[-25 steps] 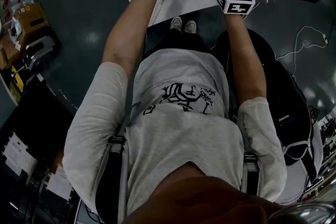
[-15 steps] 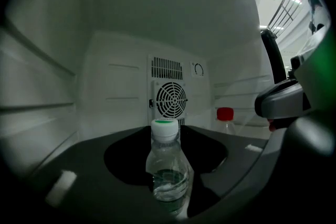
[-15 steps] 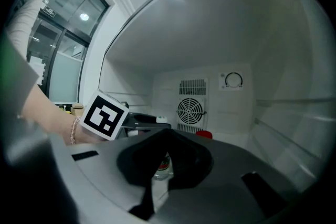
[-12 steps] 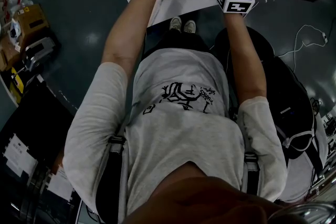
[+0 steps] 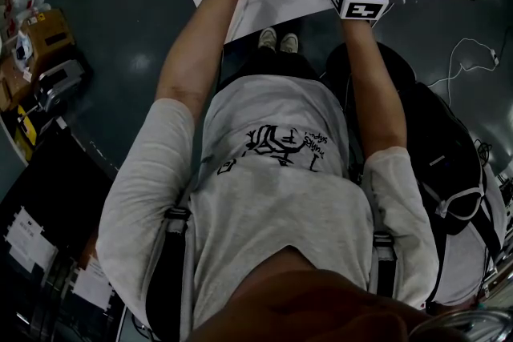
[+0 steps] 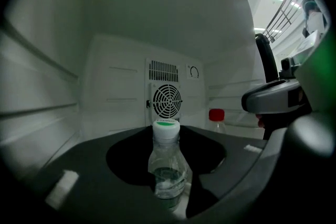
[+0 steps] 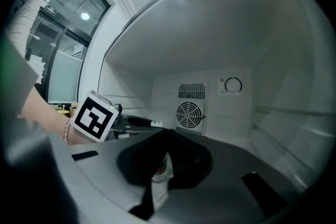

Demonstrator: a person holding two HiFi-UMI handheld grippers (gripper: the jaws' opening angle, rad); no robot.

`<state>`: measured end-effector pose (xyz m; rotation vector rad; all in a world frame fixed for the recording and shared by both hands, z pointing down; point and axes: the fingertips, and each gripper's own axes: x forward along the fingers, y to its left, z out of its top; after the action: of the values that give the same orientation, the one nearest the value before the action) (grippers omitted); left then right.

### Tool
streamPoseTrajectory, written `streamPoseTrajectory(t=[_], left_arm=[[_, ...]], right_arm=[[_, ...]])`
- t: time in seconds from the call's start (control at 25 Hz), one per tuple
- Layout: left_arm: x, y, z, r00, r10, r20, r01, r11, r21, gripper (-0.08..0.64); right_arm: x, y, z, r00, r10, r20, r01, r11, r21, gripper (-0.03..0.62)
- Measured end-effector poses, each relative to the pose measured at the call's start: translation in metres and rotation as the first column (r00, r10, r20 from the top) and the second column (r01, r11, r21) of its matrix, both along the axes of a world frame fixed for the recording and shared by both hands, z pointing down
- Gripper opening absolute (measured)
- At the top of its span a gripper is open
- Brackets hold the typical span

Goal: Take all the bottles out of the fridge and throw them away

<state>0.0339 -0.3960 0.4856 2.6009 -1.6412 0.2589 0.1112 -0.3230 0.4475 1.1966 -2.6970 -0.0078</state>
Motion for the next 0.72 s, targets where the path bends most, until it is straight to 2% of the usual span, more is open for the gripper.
streamPoseTrajectory(t=[0.36, 0.72], left_arm=[[0.002, 0.015, 0.003, 1.0, -0.001, -0.006, 0.001, 1.0, -0.002, 0.158], [0.006, 0.042, -0.031, 1.0, 0.019, -0.009, -0.018, 0.999, 0.033, 0.158]], right_arm=[[0.0, -0.003, -0.003, 1.0, -0.003, 0.007, 0.003, 1.0, 0.005, 0.008], [-0.004, 0.01, -0.018, 1.0, -0.008, 0.015, 0.008, 1.0, 0.003, 0.008]])
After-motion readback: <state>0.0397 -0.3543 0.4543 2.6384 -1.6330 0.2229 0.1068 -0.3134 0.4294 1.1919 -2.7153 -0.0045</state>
